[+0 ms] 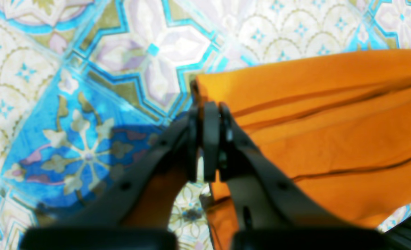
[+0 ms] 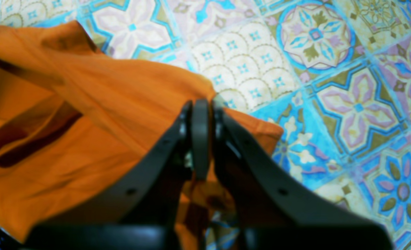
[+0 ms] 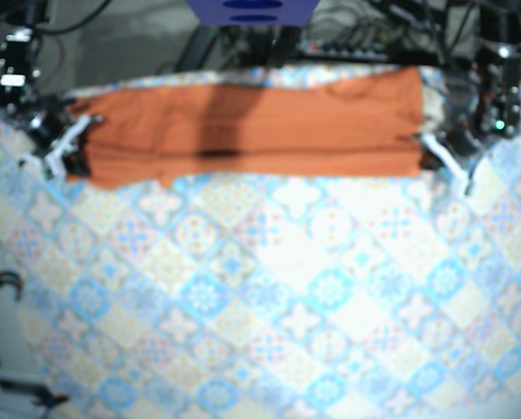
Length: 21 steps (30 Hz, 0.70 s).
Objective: Fold the T-shirt properly
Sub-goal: 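Lay the folded half over the shirt edge by the arms with both grippers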
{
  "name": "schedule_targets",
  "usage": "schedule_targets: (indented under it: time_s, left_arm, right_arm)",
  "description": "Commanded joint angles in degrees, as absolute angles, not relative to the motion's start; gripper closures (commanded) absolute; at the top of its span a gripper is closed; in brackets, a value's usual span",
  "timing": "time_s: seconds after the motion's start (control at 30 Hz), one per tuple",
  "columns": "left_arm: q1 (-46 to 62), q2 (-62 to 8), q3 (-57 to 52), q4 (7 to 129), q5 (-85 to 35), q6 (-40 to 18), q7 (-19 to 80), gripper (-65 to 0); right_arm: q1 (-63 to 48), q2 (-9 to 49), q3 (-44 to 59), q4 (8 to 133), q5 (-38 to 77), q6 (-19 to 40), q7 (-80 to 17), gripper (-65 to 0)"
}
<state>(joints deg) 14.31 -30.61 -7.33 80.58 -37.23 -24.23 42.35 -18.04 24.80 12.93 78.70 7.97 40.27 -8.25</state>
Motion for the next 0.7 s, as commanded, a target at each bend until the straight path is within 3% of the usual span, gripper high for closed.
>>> schedule_targets:
  time_s: [0.0,0.67]
  left_arm:
    - [14.1,-31.9,-7.9,81.4,-37.5,-24.4,41.5,0.0]
    - [16.6,-32.0,-7.9,85.1,-37.5,-24.4,41.5,0.0]
  right_arm:
    - [-18.0,26.0,13.7,80.3,9.0,40.0,-6.8,0.0]
    - [-21.9,26.0,16.5,84.6,8.9,40.0,-7.1,0.0]
